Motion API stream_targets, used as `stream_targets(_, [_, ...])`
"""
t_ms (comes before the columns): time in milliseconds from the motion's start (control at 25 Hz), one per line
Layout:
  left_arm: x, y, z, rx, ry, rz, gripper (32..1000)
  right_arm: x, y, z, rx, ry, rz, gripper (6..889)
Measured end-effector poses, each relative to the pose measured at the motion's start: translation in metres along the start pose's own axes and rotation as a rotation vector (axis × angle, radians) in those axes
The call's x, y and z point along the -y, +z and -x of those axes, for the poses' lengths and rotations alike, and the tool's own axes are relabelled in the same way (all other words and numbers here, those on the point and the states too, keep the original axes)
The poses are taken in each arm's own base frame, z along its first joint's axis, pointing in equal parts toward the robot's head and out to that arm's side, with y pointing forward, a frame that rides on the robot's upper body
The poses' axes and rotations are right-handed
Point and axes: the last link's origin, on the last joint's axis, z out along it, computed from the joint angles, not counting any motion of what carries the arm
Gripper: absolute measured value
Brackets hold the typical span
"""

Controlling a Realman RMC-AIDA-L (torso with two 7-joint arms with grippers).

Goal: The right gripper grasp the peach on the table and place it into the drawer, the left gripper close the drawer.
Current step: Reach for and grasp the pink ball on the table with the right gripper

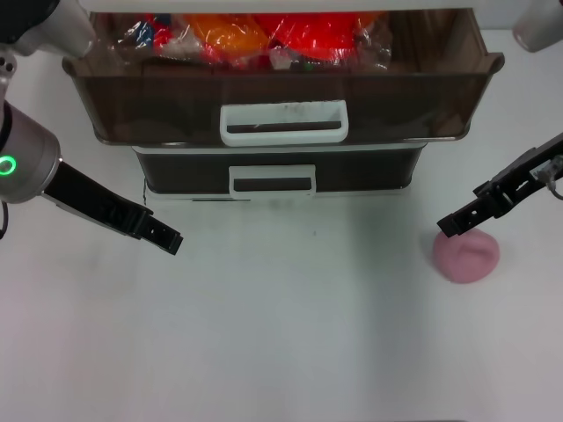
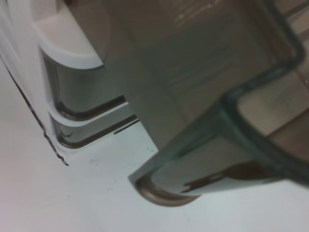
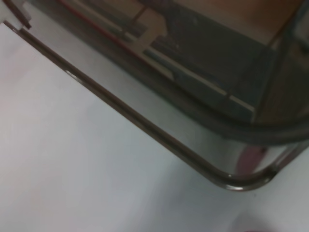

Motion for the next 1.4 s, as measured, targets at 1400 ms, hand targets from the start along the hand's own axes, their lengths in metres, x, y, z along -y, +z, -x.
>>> stream_targets(1400, [0.001, 0.006, 0.003, 0.012, -0.012, 0.009, 818, 0.029, 0.068, -0.038, -0.023, 0.101, -0.061, 825])
